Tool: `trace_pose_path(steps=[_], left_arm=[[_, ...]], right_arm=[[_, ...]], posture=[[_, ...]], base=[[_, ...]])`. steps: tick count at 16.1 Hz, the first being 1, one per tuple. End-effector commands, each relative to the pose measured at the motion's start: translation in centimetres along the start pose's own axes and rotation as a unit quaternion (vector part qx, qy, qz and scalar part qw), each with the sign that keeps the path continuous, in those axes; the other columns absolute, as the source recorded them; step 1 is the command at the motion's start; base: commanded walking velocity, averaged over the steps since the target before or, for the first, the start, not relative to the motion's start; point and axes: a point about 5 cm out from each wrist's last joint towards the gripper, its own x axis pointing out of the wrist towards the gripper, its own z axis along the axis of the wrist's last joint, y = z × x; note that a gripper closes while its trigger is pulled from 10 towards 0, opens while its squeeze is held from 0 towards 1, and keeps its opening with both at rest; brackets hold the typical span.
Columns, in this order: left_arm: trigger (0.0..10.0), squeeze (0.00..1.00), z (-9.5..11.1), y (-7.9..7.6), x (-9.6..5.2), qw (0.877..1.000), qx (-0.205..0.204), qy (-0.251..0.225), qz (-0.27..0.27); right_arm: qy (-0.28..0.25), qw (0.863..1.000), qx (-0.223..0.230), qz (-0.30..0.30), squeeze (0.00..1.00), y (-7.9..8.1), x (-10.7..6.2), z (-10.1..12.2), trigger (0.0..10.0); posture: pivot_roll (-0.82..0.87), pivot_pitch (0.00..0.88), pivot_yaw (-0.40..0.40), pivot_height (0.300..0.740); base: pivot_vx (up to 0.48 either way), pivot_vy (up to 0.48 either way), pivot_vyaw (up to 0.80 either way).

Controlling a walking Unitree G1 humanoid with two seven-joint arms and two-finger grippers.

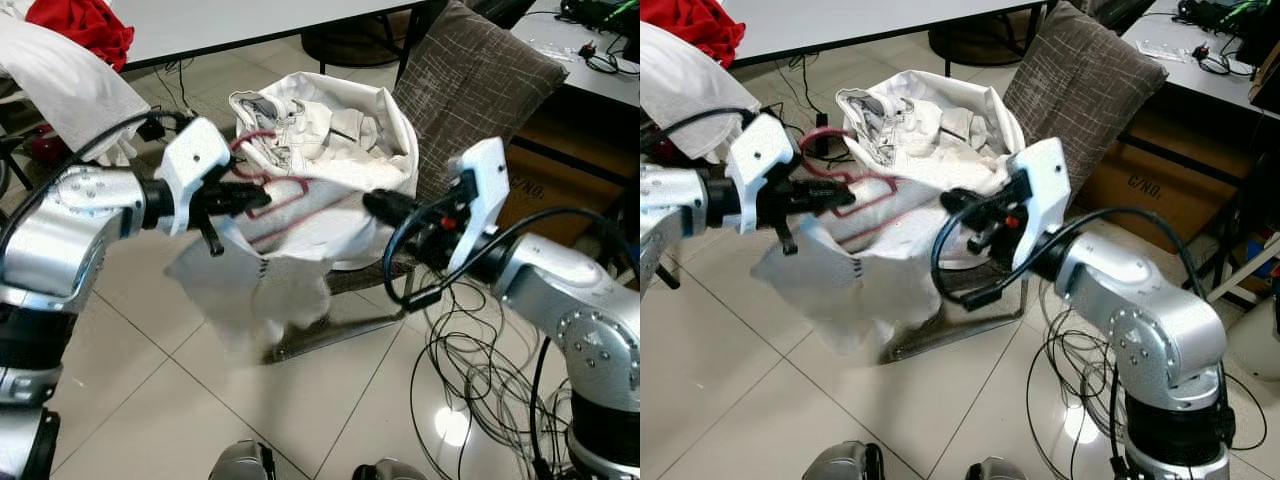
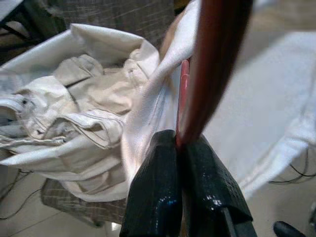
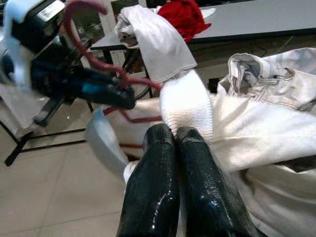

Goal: Hang hanger

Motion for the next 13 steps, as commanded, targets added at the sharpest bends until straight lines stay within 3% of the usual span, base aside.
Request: trace_pose_path(steps=[1,6,7,8,9,13], left_arm=[[0.0,0.00,0.7,0.3,0.2,1.000,0.019,-0.004,0.004],[0.0,0.00,1.8,1.1,0.2,0.999,0.034,-0.020,0.003],[0.0,0.00,2.1,1.1,0.1,0.999,0.038,-0.024,-0.003],[0.0,0.00,2.2,1.1,0.1,0.999,0.039,-0.024,-0.004],[0.0,0.00,2.3,1.3,0.2,0.999,0.040,-0.024,-0.001],[0.0,0.00,1.8,1.2,0.1,0.999,0.038,-0.016,-0.014]], right_arm=[[-0.001,1.000,-0.015,0.019,0.00,0.6,-0.3,0.4,0.0],[0.029,0.999,-0.024,0.026,0.00,1.1,-0.5,-0.9,0.0],[0.038,0.999,-0.037,0.008,0.00,0.8,-0.3,-1.3,3.9],[0.040,0.998,-0.041,0.000,0.00,0.7,-0.3,-1.4,3.9],[0.043,0.999,-0.030,0.013,1.00,0.8,-0.3,-1.6,10.0],[0.064,0.997,-0.046,0.024,1.00,1.0,-0.8,-2.0,10.0]], posture=[[-0.04,0.047,-0.016,0.740],[-0.03,0.050,-0.012,0.740],[-0.03,0.050,-0.011,0.740],[-0.03,0.050,-0.011,0.740],[-0.03,0.050,-0.007,0.740],[-0.03,0.052,-0.004,0.740]], base=[[0.000,0.000,0.00],[0.000,0.000,0.00],[0.000,0.000,0.00],[0.000,0.000,0.00],[0.000,0.000,0.00],[0.000,0.000,0.00]])
